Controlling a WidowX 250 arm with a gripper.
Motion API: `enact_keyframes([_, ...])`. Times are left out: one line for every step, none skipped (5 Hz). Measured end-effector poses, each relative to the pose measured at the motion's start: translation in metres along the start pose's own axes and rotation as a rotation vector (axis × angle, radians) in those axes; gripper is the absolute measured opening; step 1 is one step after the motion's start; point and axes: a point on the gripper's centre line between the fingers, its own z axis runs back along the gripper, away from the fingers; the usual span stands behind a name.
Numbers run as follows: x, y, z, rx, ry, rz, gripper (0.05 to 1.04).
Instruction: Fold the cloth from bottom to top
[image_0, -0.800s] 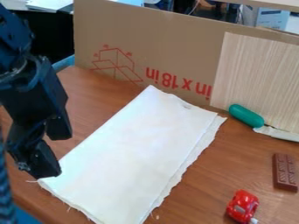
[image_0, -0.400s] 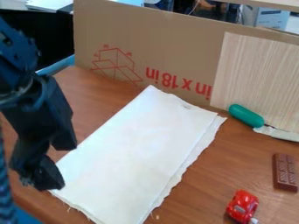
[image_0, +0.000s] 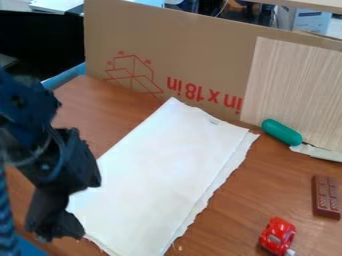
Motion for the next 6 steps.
enact_keyframes([0.001,-0.003,-0.023,0.038,0.031,-0.07,0.998])
enact_keyframes([-0.001,-0.003,-0.039,0.046,0.064,-0.093,0.998])
enact_keyframes([-0.004,-0.001,-0.049,0.062,0.081,-0.115,0.998])
enact_keyframes([-0.004,-0.001,-0.053,0.073,0.078,-0.134,0.998])
enact_keyframes([-0.011,-0.005,-0.05,0.076,0.065,-0.155,0.998])
enact_keyframes([-0.014,-0.006,-0.044,0.081,0.048,-0.157,0.998])
